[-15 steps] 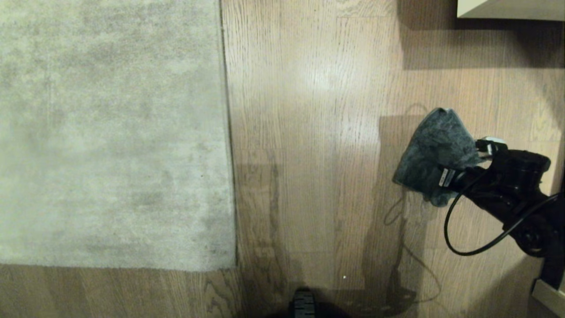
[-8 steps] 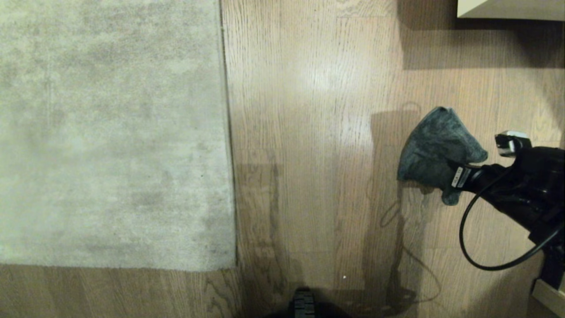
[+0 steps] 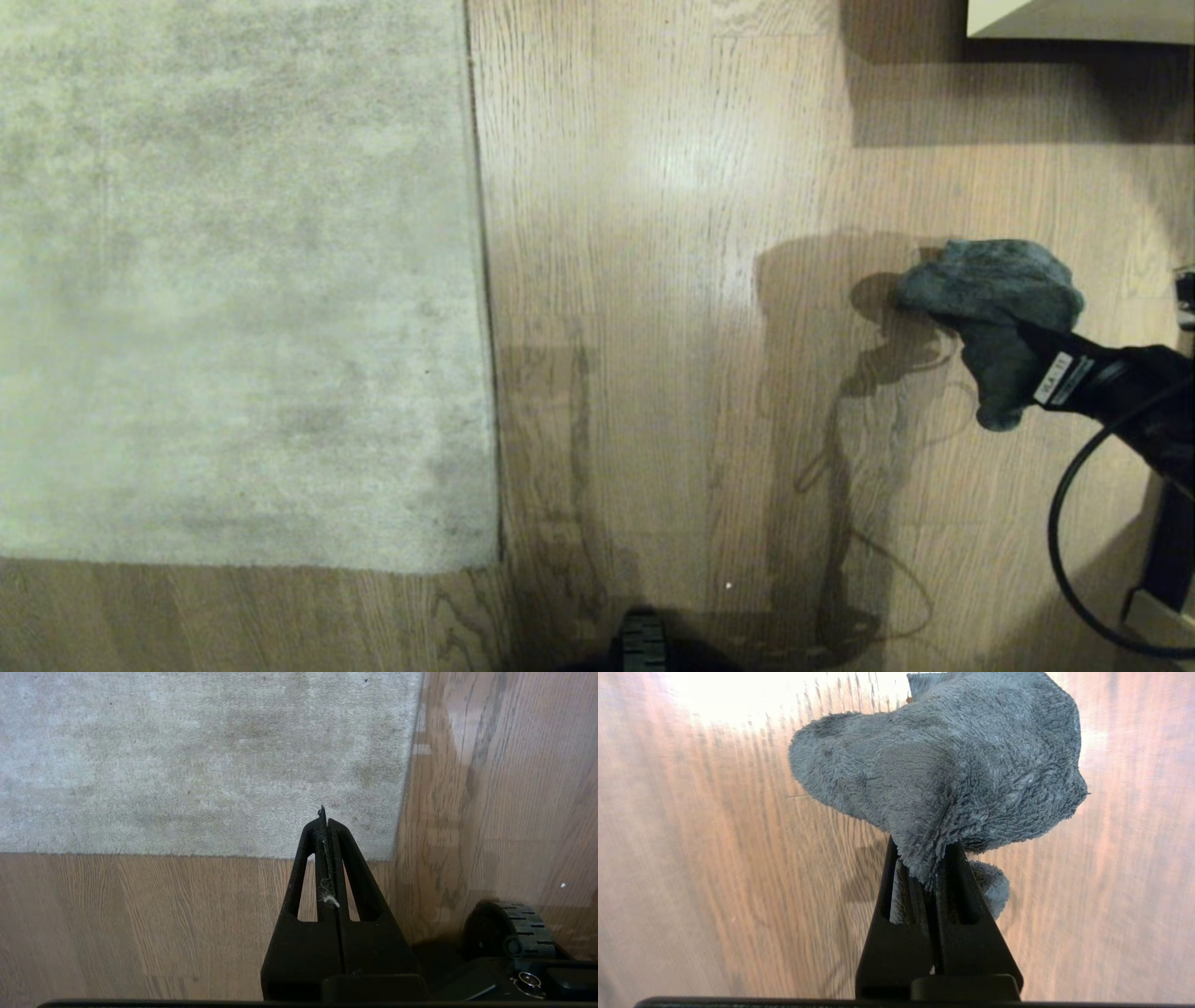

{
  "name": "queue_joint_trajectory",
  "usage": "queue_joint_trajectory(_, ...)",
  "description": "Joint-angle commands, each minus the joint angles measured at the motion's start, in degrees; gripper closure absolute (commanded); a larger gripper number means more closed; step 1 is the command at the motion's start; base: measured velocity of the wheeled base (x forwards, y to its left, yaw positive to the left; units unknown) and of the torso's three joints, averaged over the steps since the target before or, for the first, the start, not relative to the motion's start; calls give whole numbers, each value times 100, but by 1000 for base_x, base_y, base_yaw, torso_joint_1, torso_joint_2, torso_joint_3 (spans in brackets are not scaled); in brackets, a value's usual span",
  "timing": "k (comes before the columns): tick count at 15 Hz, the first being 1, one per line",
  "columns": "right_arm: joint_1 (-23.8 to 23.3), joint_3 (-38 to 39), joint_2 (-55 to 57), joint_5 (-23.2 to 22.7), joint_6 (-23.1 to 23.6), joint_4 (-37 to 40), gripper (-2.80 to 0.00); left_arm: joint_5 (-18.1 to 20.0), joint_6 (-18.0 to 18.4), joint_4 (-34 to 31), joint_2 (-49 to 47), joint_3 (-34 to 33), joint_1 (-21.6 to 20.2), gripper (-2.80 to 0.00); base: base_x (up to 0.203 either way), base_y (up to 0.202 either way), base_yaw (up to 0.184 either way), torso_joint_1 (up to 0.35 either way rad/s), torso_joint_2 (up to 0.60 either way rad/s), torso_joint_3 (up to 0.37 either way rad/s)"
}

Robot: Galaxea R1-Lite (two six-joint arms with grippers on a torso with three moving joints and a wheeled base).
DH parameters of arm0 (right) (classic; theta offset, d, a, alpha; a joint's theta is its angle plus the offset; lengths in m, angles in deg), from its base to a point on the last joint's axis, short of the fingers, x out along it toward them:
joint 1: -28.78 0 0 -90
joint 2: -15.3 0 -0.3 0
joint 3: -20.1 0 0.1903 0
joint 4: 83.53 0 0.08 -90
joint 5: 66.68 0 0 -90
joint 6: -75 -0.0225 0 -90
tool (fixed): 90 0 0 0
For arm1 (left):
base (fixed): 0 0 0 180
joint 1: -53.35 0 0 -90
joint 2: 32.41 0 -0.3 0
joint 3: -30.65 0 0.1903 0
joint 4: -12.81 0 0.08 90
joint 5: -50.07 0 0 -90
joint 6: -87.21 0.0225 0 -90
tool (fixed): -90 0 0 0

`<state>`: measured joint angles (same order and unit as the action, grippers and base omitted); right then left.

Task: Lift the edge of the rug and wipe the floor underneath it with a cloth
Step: Pick up the rag, then lift up the carpet

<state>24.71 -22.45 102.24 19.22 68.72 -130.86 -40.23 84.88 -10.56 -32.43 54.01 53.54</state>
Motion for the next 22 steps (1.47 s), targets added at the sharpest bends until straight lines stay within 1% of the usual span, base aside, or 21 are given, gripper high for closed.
queue_joint_trajectory(1,-122,429,-797,-7,-7,-47,0,-5,-4,0,-6,0,-9,0,0,0,0,0,0,0)
queue_joint_trajectory(3,-205,843,-1327,-11,-30,-37,0,-5,-4,0,-6,0,-1,0,0,0,0,0,0,0)
queue_joint_trajectory(6,-235,1668,-2207,-30,-45,-1,0,-5,-4,0,-6,0,-9,0,0,0,0,0,0,0)
queue_joint_trajectory(8,-238,1841,-2904,-74,-99,323,0,-5,-4,0,-6,0,-1,0,0,0,0,0,0,0)
queue_joint_trajectory(9,-237,1869,-3320,-83,-128,701,0,-5,-4,0,-6,0,-1,0,0,0,0,0,0,0)
queue_joint_trajectory(11,-233,1894,-4300,-91,-140,1716,0,-5,-4,0,-6,0,-9,0,0,0,0,0,0,0)
queue_joint_trajectory(13,-222,1904,-5527,-95,-137,2914,0,-5,-4,0,-6,0,-9,0,0,0,0,0,0,0)
queue_joint_trajectory(14,-213,1891,-6188,-96,-94,3616,0,-5,3,-7,-6,0,-2,0,0,0,0,0,0,0)
queue_joint_trajectory(16,-195,1893,-6997,-34,121,4569,0,-5,4,-8,-6,0,-1,0,0,0,0,0,0,0)
queue_joint_trajectory(19,-175,1916,-7077,83,698,6104,0,-5,3,-9,-6,0,-7,0,0,0,0,0,0,0)
queue_joint_trajectory(20,-174,1917,-7068,180,815,6497,0,-5,1,-4,-6,0,-9,0,0,0,0,0,0,0)
queue_joint_trajectory(21,-173,1918,-7063,370,949,6878,0,-5,5,-9,-6,0,-9,0,0,0,0,0,0,0)
queue_joint_trajectory(22,-173,1911,-7059,503,997,7128,0,-5,5,-8,-6,0,-1,0,0,0,0,0,0,0)
